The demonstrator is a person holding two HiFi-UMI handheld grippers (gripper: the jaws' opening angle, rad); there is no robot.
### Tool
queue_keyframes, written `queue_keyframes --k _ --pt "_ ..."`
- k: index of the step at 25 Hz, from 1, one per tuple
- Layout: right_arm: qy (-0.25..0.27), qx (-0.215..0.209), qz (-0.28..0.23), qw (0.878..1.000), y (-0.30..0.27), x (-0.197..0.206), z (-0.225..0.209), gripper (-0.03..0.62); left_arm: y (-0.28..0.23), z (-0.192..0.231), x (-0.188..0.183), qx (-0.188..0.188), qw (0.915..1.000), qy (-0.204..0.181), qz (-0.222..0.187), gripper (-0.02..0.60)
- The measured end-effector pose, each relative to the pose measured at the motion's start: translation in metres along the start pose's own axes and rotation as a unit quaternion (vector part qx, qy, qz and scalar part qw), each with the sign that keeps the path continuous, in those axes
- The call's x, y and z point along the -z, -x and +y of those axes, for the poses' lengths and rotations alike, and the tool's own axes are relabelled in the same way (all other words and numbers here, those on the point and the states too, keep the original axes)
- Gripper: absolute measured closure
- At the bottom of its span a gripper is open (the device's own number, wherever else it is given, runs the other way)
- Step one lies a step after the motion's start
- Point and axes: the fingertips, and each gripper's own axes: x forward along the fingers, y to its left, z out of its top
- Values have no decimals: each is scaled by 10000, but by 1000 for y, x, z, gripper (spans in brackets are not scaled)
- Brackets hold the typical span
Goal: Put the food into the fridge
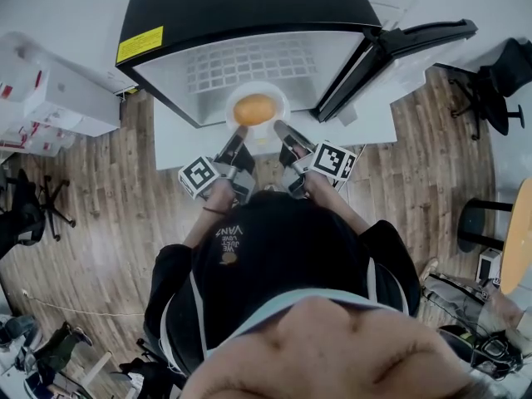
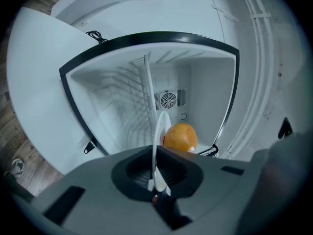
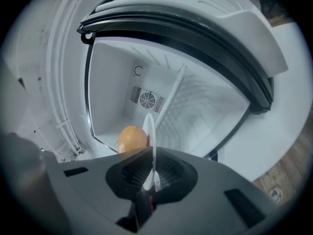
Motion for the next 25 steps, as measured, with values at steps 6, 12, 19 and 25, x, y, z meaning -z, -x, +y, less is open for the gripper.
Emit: queue_keyframes --k 6,12,19,25 --pt "79 -169 151 9997 -9 -8 3 576 -5 -3 -6 -3 9998 -20 -190 558" --pt "79 -196 177 9996 -12 -9 4 576 -5 -5 -9 66 9996 53 -267 558" --pt "52 -136 32 9999 -24 -11 7 576 -8 -2 -23 11 9999 87 -146 558" --pt "18 -45 -90 9999 -33 -16 10 576 -16 -7 -34 91 9998 147 23 558"
